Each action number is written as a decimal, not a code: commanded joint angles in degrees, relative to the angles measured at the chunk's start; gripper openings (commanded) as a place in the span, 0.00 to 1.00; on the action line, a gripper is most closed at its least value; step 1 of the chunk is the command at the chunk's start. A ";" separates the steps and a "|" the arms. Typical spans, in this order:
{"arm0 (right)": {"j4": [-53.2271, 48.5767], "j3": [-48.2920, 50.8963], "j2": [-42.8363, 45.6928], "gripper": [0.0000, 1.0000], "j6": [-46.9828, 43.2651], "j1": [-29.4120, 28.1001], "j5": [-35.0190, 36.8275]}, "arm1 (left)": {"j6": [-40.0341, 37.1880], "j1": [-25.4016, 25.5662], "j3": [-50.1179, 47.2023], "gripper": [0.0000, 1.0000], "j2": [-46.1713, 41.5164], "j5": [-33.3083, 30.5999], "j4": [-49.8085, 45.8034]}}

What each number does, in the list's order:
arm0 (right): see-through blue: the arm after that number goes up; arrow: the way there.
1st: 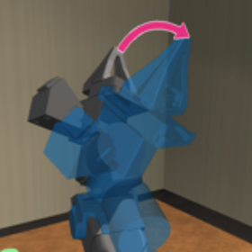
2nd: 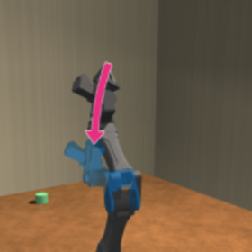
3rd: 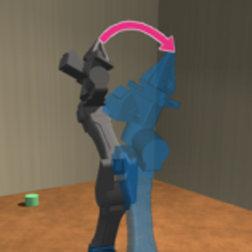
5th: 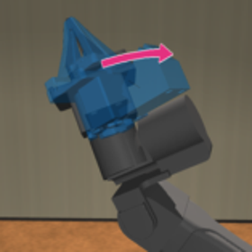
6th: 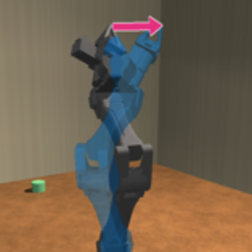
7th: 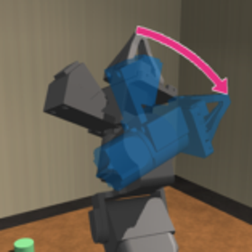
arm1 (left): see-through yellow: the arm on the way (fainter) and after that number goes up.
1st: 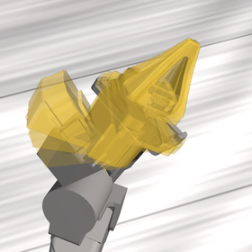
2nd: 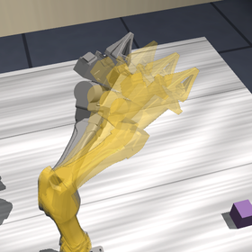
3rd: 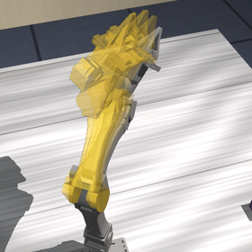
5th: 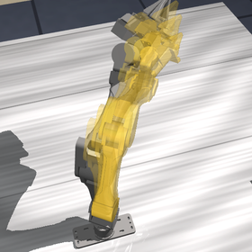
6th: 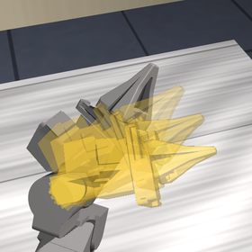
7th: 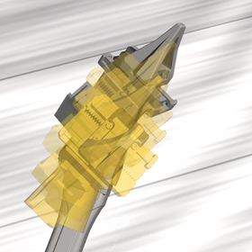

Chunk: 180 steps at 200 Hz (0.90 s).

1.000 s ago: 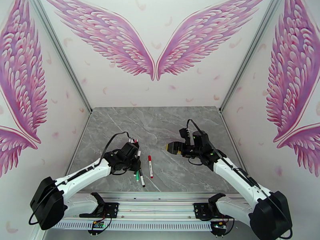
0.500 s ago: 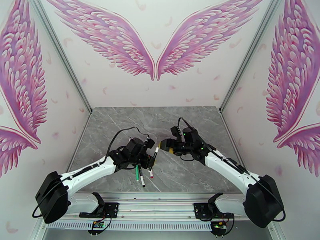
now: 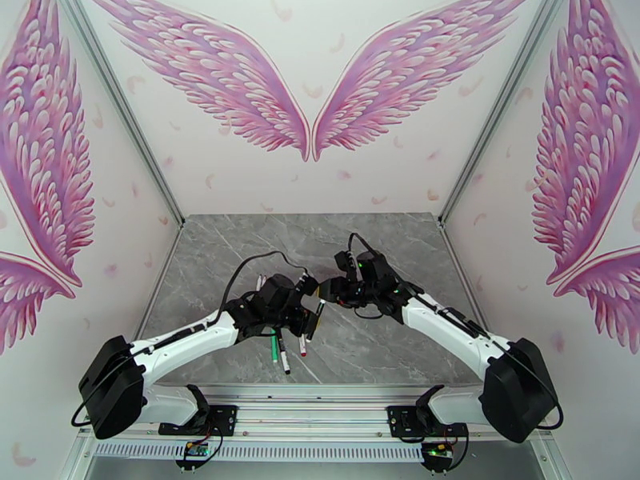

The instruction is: Open the pen caps

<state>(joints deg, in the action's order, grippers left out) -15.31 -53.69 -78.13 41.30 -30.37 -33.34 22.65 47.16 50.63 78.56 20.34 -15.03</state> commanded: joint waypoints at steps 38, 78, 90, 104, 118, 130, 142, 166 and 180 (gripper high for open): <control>-1.04 -1.07 -0.28 0.30 -0.43 -1.27 0.93 | 0.11 0.39 1.81 0.15 0.96 -0.28 1.26; -0.95 -0.62 -0.49 0.20 -0.43 -1.63 1.52 | 0.20 0.39 1.69 0.14 1.04 -0.10 1.36; -0.95 -0.71 -0.47 0.18 -0.35 -1.68 1.60 | 0.28 0.39 1.61 0.15 0.95 -0.16 1.36; -0.82 -0.80 -0.31 0.16 -0.19 -1.76 1.88 | 0.70 0.39 1.20 0.17 0.72 0.03 1.91; 0.02 -0.76 0.20 0.15 0.56 -1.77 1.73 | 1.69 0.44 0.13 0.26 0.53 1.06 4.04; 0.71 -0.93 0.53 0.15 1.45 -1.75 1.42 | 2.77 0.39 -1.20 0.30 0.40 2.07 6.28; 0.89 -1.41 0.98 0.15 2.06 -1.68 1.28 | 3.80 0.39 -2.70 0.33 0.14 2.56 8.56; 1.33 -2.20 1.03 0.14 3.24 -1.69 0.11 | 5.42 0.24 -5.06 0.33 -0.77 2.39 12.31; 1.34 -2.38 1.09 0.14 3.69 -1.68 -0.26 | 6.11 0.15 -5.58 0.29 -1.14 2.03 13.28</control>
<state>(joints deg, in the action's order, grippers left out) -15.59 -53.78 -78.24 42.94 -31.42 -31.92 26.68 47.31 46.72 79.05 21.65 -6.61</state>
